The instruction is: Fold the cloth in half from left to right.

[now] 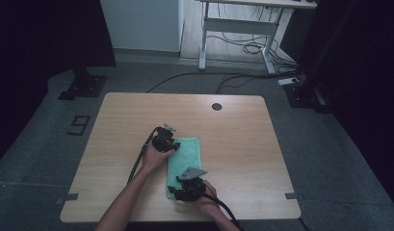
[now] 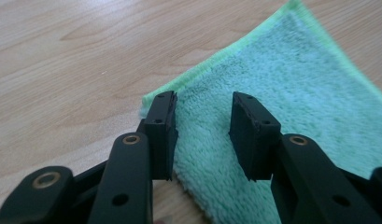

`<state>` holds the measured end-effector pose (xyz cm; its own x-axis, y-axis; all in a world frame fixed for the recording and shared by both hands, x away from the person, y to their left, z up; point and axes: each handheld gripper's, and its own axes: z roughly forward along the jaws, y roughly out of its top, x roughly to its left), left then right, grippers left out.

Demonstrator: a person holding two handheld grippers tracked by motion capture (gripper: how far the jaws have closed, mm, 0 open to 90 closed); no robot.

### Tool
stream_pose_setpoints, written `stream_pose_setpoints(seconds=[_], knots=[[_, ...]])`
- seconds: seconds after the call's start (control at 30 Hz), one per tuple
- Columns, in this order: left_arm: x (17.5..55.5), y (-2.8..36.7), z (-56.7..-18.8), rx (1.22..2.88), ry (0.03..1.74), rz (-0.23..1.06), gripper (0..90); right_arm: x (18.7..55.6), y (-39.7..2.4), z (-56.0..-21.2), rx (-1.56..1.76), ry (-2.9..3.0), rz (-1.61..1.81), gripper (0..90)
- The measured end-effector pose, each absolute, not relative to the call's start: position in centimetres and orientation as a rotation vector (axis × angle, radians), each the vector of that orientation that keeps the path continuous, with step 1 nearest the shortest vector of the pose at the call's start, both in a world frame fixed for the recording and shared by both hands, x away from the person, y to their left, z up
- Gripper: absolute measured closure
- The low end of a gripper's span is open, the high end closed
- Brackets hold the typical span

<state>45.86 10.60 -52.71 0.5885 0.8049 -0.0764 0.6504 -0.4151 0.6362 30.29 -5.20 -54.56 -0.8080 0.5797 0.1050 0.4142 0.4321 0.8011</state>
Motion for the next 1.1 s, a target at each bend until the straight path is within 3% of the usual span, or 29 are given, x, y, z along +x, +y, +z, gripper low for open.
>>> stream_pose_setpoints(seconds=[0.4,1.1], knots=[[44.9,11.6,-52.5,2.21,1.14,0.319,60.9,33.0,-8.4,-54.9,1.011,2.446,1.222,46.9],[44.2,9.5,-52.8,2.225,1.09,0.289,60.8,31.5,-10.7,-55.0,1.004,2.443,1.219,48.1]])
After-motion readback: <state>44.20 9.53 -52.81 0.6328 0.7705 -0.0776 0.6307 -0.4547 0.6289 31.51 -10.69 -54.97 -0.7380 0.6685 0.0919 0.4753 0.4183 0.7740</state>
